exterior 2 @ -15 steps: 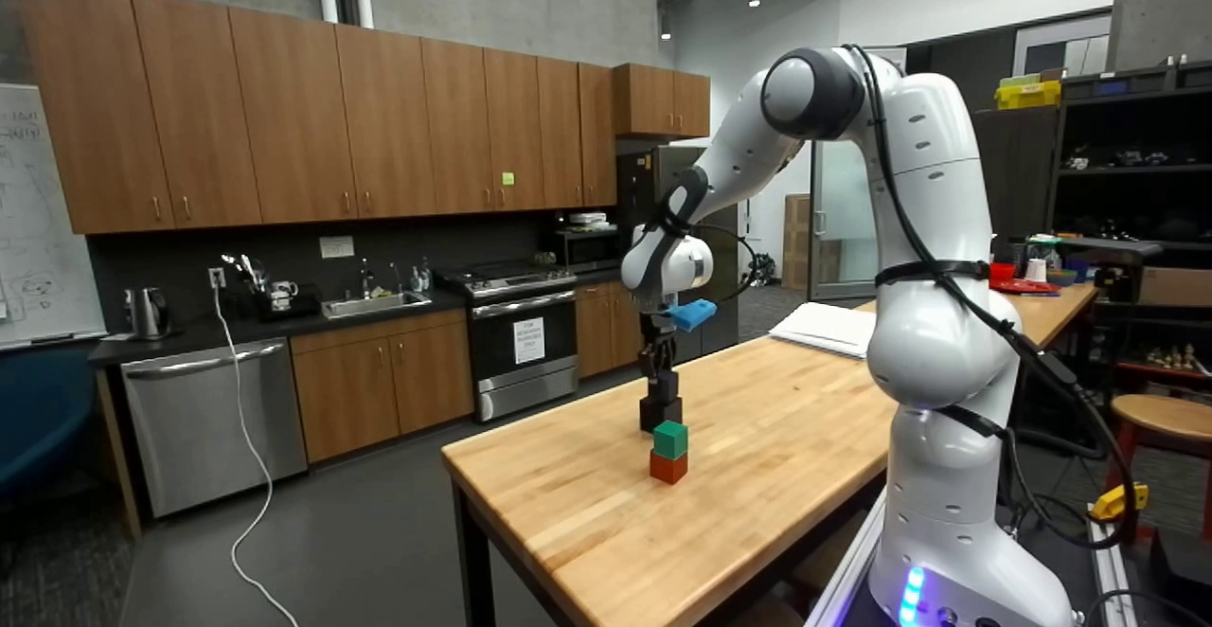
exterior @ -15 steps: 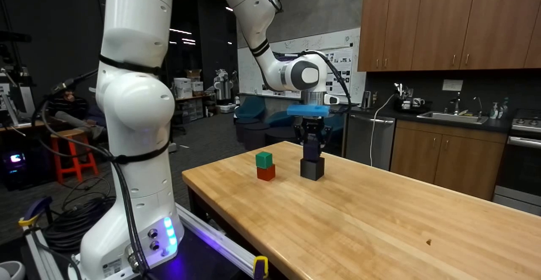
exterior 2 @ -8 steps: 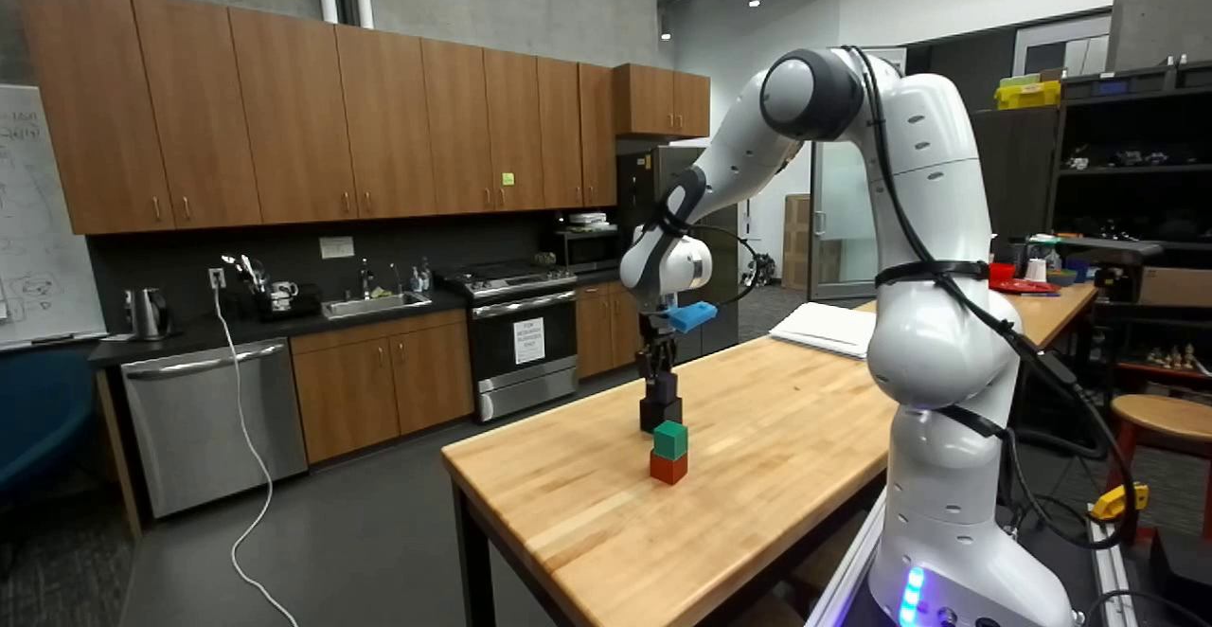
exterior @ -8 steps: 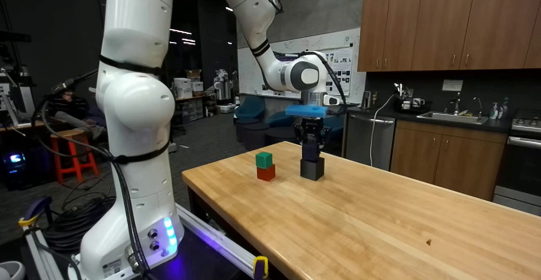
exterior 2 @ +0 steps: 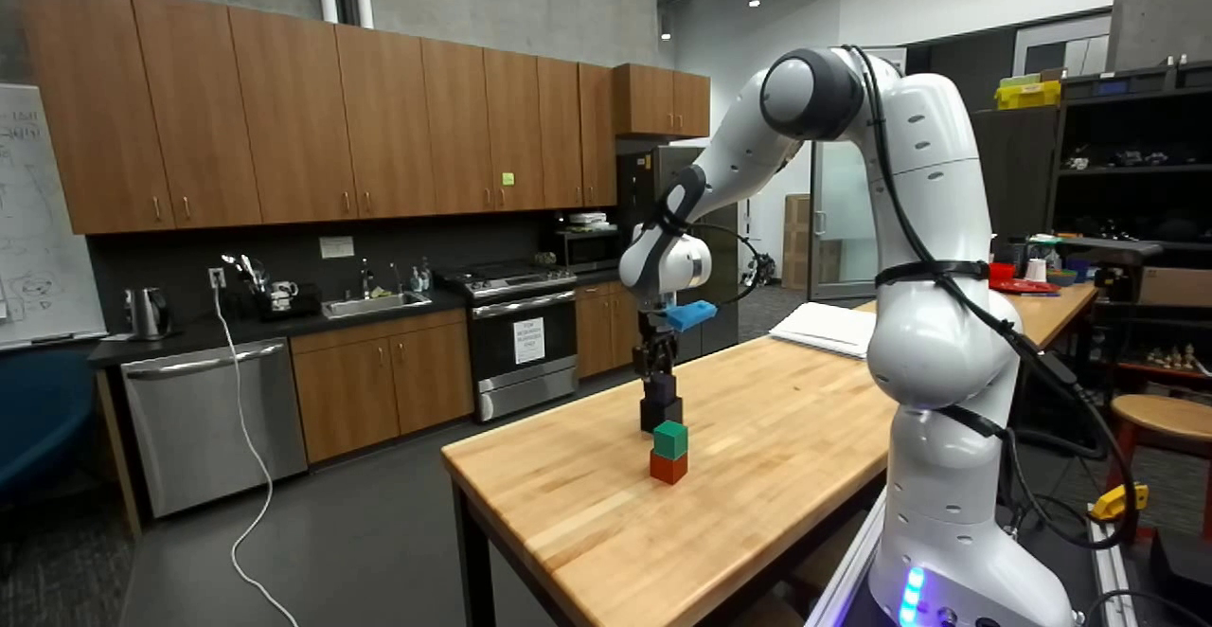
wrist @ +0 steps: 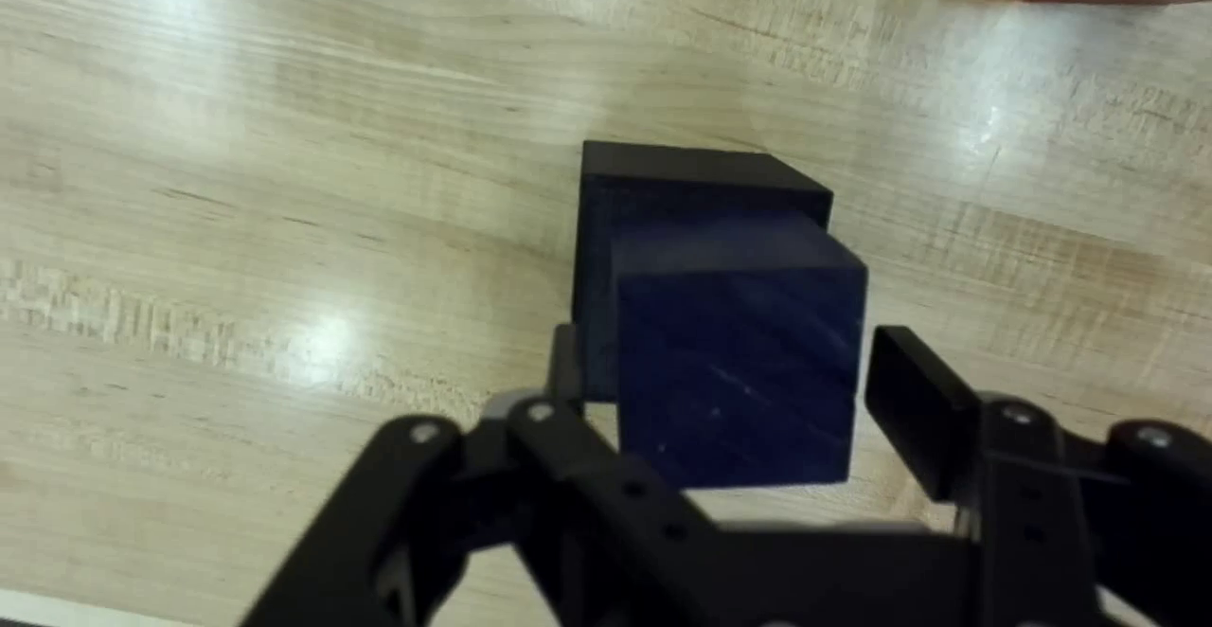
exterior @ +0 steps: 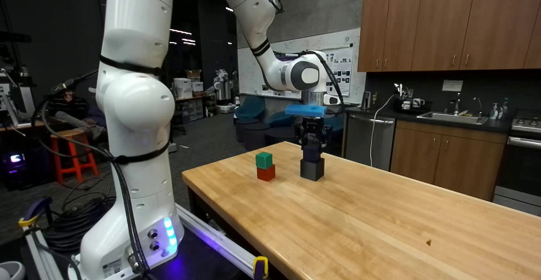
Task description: Stack the two black cubes and green cube
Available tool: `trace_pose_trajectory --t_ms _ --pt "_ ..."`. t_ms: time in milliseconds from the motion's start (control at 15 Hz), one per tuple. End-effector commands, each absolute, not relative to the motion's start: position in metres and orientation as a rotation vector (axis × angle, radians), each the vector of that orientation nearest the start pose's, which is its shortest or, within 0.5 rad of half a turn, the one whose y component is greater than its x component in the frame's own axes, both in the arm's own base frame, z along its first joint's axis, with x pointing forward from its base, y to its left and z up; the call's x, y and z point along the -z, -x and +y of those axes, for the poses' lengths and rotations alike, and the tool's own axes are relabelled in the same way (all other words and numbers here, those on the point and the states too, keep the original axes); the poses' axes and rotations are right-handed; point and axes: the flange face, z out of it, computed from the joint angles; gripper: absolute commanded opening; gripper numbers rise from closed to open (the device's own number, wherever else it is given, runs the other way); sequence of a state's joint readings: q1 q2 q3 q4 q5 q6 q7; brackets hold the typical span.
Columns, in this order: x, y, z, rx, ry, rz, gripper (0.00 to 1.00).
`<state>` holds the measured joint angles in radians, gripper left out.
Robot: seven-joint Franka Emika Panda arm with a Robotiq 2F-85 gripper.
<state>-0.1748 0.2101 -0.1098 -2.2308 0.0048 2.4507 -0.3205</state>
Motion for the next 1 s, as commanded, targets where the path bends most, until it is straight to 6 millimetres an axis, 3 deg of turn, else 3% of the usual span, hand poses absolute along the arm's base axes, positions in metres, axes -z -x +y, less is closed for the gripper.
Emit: trace_pose_trajectory --t_ms 0,400,667,933 --pt "-0.291 -0.526 -0.152 0.04 3.18 -0.018 0.99" --pt "-0.324 -0.519 -0.126 0.119 3.209 -0.014 1.0" --pt "-0.343 -0.502 -0.102 0.159 3.226 0.028 1.0" --pt "-0.34 -0.483 -0.071 0.201 3.199 0.051 1.0"
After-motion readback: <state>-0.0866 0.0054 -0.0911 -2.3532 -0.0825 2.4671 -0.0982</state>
